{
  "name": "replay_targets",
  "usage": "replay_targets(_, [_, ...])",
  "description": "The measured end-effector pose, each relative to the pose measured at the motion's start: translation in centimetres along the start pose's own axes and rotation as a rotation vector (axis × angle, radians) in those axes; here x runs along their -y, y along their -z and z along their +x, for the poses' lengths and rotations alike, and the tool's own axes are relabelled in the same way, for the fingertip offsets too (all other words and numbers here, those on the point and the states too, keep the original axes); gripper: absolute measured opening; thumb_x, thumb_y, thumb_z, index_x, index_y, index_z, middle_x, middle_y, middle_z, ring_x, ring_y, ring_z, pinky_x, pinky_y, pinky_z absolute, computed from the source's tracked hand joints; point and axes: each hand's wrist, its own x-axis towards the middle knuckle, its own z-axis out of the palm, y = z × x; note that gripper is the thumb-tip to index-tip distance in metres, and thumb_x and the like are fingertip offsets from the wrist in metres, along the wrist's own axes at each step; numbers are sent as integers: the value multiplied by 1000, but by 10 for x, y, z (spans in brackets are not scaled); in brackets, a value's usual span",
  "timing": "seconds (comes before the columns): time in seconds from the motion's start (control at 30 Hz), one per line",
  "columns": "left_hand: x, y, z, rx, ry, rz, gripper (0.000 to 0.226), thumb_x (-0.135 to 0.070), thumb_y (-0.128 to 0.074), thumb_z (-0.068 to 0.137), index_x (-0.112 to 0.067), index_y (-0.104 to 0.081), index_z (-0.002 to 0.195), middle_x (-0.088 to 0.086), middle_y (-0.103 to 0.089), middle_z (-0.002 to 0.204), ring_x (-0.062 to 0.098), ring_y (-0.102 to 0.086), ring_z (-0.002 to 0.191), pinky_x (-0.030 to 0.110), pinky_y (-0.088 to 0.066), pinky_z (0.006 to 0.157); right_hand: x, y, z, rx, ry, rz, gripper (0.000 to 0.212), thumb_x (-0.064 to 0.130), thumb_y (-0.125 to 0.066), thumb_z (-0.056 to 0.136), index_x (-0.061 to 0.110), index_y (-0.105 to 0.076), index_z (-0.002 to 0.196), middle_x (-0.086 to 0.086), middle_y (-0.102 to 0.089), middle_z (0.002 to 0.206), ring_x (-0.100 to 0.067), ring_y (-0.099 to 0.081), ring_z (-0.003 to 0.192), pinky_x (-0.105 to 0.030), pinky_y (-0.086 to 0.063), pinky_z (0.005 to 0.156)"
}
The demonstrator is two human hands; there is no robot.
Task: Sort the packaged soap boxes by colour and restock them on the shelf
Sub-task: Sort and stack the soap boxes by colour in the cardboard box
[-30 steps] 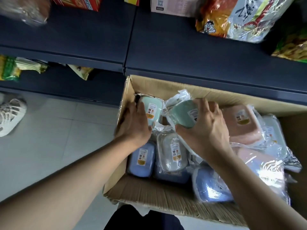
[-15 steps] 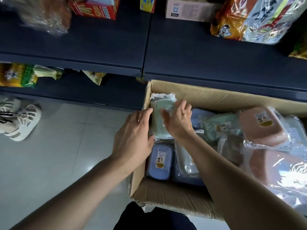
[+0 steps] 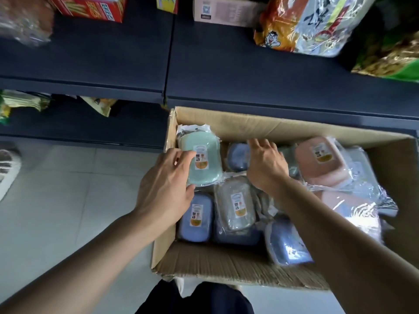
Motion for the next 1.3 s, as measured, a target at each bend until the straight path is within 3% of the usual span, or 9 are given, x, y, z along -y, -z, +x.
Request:
replay_targets(0.23, [-10, -24, 1, 41, -100, 33, 61, -16, -75, 74, -16, -51, 129, 3, -51, 119, 25, -55, 105, 39, -54, 72, -30, -27, 25, 194, 2, -276, 54, 9, -52, 85, 13, -34, 136, -14, -31, 137, -34, -29, 130, -45, -32, 103])
replay_targets(0.47, [-11, -37, 6, 89, -209, 196, 68, -16, -84, 55, -10, -60, 117, 10, -57, 117, 32, -58, 98, 45, -53, 76, -32, -39, 32, 125, 76, -425, 55, 4, -53, 86, 12, -32, 136, -14, -36, 134, -34, -34, 125, -48, -39, 95])
replay_targets(0.57, [-10, -37, 11, 167, -189, 350, 66, -18, -88, 41, -12, -67, 104, 10, -60, 117, 33, -58, 100, 48, -49, 83, -36, -18, 23, 76, 73, -343, 66, 4, -67, 76, 11, -33, 132, -11, -37, 131, -30, -38, 123, -43, -46, 85])
replay_targets(0.67, [-15, -31, 10, 240, -193, 448, 62, -22, -77, 67, -19, -54, 125, 5, -40, 141, 27, -41, 125, 45, -32, 102, -37, 6, 7, -20, 109, -233, 73, 4, -73, 67, 9, -34, 128, -11, -38, 128, -30, -37, 122, -41, -50, 82])
replay_targets(0.8, [-10, -22, 10, 286, -181, 490, 66, -28, -64, 83, -22, -32, 141, 2, -17, 152, 23, -21, 136, 41, -19, 110, -20, 28, -17, -133, 274, -111, 78, 4, -74, 62, 10, -36, 130, -8, -38, 128, -27, -35, 122, -37, -48, 84])
replay_targets(0.93, [-5, 0, -2, 266, -160, 467, 62, -30, -62, 85, -18, -37, 140, 2, -31, 146, 22, -25, 134, 39, -22, 107, 14, 30, -29, -207, 581, -104, 82, -8, -67, 55, 7, -45, 132, -12, -46, 129, -33, -42, 124, -44, -49, 92])
replay_targets(1.1, [2, 26, -19, 181, -151, 418, 45, -29, -60, 86, -19, -50, 129, 0, -49, 128, 22, -39, 124, 35, -29, 100, 53, 11, -26, -234, 824, -178, 79, -12, -78, 47, 12, -63, 121, -10, -60, 127, -34, -54, 121, -43, -57, 80])
replay_targets(1.2, [5, 34, -24, 161, -133, 431, 36, -25, -55, 89, -20, -47, 124, 0, -46, 121, 21, -40, 118, 32, -31, 95, 65, 7, -27, -96, 870, -281, 76, -8, -60, 80, 23, -36, 145, -5, -20, 157, -30, -17, 145, -38, -34, 108])
replay_targets(1.3, [8, 33, -26, 101, -127, 399, 33, -18, -68, 80, -17, -55, 110, 4, -51, 108, 25, -50, 105, 35, -39, 86, 59, 13, -38, -31, 628, -222, 97, -16, -47, 81, 31, 2, 151, -2, 25, 156, -27, 13, 146, -30, -31, 107])
